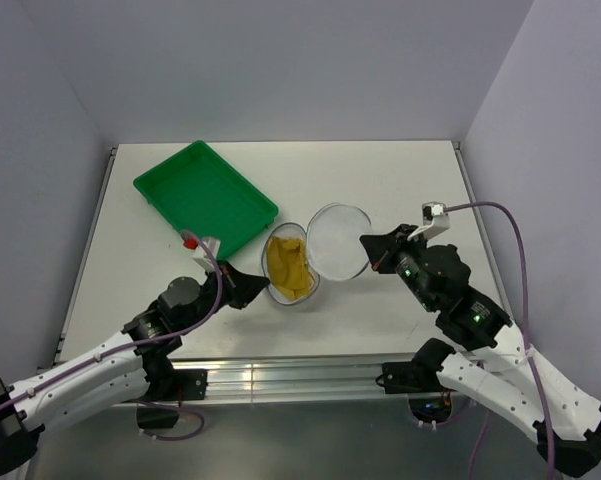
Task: Place the bra in the laundry bag and zip it closed
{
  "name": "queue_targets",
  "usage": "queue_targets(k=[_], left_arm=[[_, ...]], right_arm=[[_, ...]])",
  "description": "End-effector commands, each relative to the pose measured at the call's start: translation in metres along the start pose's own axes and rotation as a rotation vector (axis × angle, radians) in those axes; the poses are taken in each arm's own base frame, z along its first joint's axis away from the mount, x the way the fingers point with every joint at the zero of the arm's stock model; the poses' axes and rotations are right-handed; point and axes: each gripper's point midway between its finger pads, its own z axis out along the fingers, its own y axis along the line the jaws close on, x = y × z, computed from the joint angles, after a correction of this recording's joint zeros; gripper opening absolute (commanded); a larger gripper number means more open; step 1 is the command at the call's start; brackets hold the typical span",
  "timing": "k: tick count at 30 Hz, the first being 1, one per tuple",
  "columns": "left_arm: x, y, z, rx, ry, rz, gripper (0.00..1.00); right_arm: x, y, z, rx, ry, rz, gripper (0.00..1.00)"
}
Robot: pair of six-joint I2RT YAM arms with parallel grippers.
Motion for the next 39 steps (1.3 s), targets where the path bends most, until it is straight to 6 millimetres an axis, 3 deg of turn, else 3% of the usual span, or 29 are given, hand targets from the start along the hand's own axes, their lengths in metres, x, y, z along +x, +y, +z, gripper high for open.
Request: queue_targets(k=[1, 3, 5, 7, 11, 12, 14, 16, 17, 18, 20, 21, 22, 24, 26, 28, 32, 34, 36, 39], left_arm=[[-0.022, -0.025, 0.004, 0.068, -0.059, 0.010, 0.00], [-0.021, -0.019, 0.002, 0.042, -0.055, 0.008, 0.00], [-0.025, -0.018, -0.002, 0.028, -0.072, 0.012, 0.00], [-0.036, -0.025, -0.006, 0.039, -0.095, 0.021, 0.00], [-0.035, -0.024, -0.004, 0.006, -0.071, 0.023, 0.00], [-0.030, -0.022, -0.001, 0.000, -0.050, 0.028, 0.00], [-0.040, -0.033, -0.002, 0.002, -0.037, 0.060, 0.00], [-0.063, -0.058, -0.007, 0.043, -0.073, 0.086, 0.00], [-0.067, -0.063, -0.009, 0.059, -0.081, 0.088, 0.00], [-0.068, -0.063, -0.010, 0.059, -0.089, 0.084, 0.00], [-0.048, -0.038, -0.003, 0.010, -0.067, 0.069, 0.00], [-0.039, -0.024, 0.002, -0.032, -0.057, 0.035, 0.00], [-0.026, -0.015, 0.004, -0.041, -0.028, 0.029, 0.00], [-0.027, -0.032, 0.005, 0.024, -0.008, 0.035, 0.00], [-0.046, -0.059, -0.001, 0.081, -0.048, 0.051, 0.00], [-0.055, -0.064, -0.002, 0.083, -0.083, 0.065, 0.00], [-0.021, -0.042, 0.015, 0.059, -0.001, 0.039, 0.00], [-0.009, -0.042, 0.020, 0.090, 0.015, 0.012, 0.00], [-0.001, -0.039, 0.026, 0.087, 0.033, 0.011, 0.00], [0.002, -0.050, 0.035, 0.122, 0.048, 0.014, 0.00]], right_arm=[[0.042, -0.018, -0.007, 0.100, 0.188, -0.137, 0.00], [0.044, -0.029, -0.019, 0.173, 0.215, -0.185, 0.00], [0.012, -0.018, -0.036, 0.132, 0.114, -0.154, 0.00], [-0.003, -0.014, -0.038, 0.115, 0.050, -0.144, 0.00], [0.029, -0.018, -0.015, 0.185, 0.197, -0.239, 0.00], [0.021, -0.016, -0.016, 0.187, 0.173, -0.242, 0.00], [-0.021, 0.001, -0.032, 0.125, 0.052, -0.195, 0.00], [-0.060, 0.021, -0.048, 0.057, -0.049, -0.156, 0.00], [-0.064, 0.023, -0.049, 0.050, -0.053, -0.155, 0.00], [-0.060, 0.025, -0.047, 0.044, -0.035, -0.166, 0.00], [-0.021, 0.011, -0.024, 0.105, 0.064, -0.224, 0.00], [0.001, -0.006, -0.015, 0.161, 0.113, -0.257, 0.00], [0.011, -0.013, -0.010, 0.194, 0.137, -0.277, 0.00], [0.003, -0.012, -0.012, 0.190, 0.116, -0.283, 0.00], [-0.018, -0.003, -0.021, 0.152, 0.058, -0.278, 0.00], [-0.033, -0.003, -0.024, 0.184, 0.025, -0.286, 0.00], [-0.014, -0.040, -0.019, 0.362, 0.084, -0.377, 0.00], [-0.006, -0.048, -0.020, 0.388, 0.107, -0.393, 0.00], [-0.006, -0.051, -0.023, 0.400, 0.110, -0.398, 0.00], [-0.018, -0.055, -0.032, 0.428, 0.082, -0.400, 0.00]])
